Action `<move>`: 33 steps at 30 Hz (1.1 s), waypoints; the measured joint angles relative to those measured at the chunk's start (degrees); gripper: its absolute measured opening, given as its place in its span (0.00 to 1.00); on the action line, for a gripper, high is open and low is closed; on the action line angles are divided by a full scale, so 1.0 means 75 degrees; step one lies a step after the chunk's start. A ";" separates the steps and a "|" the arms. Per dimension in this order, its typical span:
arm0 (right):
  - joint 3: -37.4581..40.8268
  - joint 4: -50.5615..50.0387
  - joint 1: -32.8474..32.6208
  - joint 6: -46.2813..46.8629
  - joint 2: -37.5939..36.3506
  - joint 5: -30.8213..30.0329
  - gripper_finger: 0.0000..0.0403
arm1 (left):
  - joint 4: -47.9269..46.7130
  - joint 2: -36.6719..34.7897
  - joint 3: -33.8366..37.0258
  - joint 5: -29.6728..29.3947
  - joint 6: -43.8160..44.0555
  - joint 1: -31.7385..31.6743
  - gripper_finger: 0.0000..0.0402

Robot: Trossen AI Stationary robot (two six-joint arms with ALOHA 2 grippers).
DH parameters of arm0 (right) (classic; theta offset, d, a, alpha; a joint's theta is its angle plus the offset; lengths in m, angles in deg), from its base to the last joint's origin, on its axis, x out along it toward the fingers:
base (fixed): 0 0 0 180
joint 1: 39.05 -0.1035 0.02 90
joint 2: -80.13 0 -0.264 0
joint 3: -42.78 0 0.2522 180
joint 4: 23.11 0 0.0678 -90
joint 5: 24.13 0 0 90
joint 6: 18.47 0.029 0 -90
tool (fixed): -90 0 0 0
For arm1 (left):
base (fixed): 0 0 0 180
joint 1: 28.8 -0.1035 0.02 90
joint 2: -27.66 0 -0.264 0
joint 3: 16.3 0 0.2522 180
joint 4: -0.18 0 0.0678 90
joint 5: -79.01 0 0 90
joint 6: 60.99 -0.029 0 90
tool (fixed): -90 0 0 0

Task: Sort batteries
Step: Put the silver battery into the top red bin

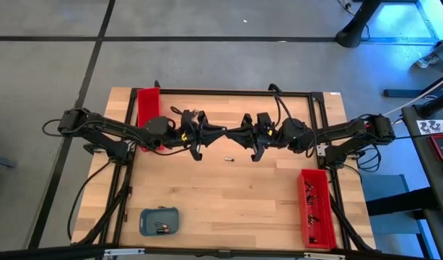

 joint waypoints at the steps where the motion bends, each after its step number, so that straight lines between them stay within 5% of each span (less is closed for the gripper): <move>1: 0.0000 0.0000 0.0000 0.0000 0.0000 0.0000 0.05 | -0.0016 -0.0003 0.0000 0.0003 0.0002 0.0000 0.05; 14: -0.0003 -0.0211 -0.0003 0.0021 0.0010 -0.0137 0.17 | -0.0152 -0.0003 0.0000 0.0012 0.0012 0.0000 0.05; 26: -0.0012 -0.1520 0.0006 0.0026 0.0030 0.0388 0.54 | -0.0283 -0.0294 0.0006 0.0051 -0.0262 0.0006 0.04; 33: -0.0009 -0.2951 0.0003 0.0627 0.0032 0.1003 0.58 | -0.1792 -0.1180 -0.0064 -0.0255 -0.0797 0.0003 0.04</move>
